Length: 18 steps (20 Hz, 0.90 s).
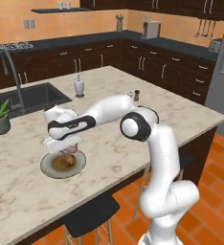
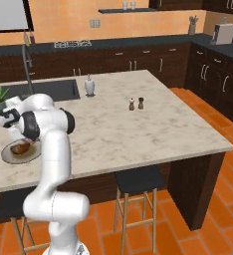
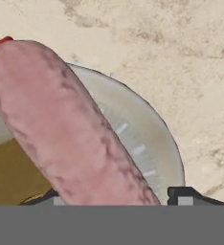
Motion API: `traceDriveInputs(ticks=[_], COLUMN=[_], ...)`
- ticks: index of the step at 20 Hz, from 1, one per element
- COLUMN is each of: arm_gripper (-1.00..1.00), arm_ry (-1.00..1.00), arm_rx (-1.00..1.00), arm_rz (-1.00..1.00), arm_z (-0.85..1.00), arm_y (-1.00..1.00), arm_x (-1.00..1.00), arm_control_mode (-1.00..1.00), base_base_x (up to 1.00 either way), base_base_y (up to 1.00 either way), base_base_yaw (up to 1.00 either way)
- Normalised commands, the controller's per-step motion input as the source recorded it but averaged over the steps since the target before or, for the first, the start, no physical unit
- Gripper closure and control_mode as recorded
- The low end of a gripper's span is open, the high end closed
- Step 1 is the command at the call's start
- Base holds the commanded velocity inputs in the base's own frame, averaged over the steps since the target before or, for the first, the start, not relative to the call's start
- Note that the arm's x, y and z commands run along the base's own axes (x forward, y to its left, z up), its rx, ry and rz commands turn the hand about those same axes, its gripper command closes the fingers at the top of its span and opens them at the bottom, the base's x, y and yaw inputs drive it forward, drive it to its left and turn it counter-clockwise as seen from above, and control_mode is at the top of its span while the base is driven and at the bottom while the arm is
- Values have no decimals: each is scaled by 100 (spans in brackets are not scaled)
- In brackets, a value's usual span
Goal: Place one bun and one sausage from the bowl on each plate.
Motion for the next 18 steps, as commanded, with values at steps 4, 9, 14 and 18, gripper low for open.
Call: traceDriveInputs(ticks=[4, 9, 14, 18], arm_gripper=[-100, -100, -100, -100], arm_ry=[6, 3, -22, -54], arm_rx=[0, 3, 27, 34], arm_rz=[0, 0, -3, 0], arm_z=[-28, 2, 84, 100], arm_y=[-10, -25, -63, -89], arm_x=[11, -66, -94, -100], arm_control_mode=[-100, -100, -100, -100], base_base_x=[0, 0, 0, 0], base_base_y=[0, 0, 0, 0], base_base_yaw=[0, 0, 0, 0])
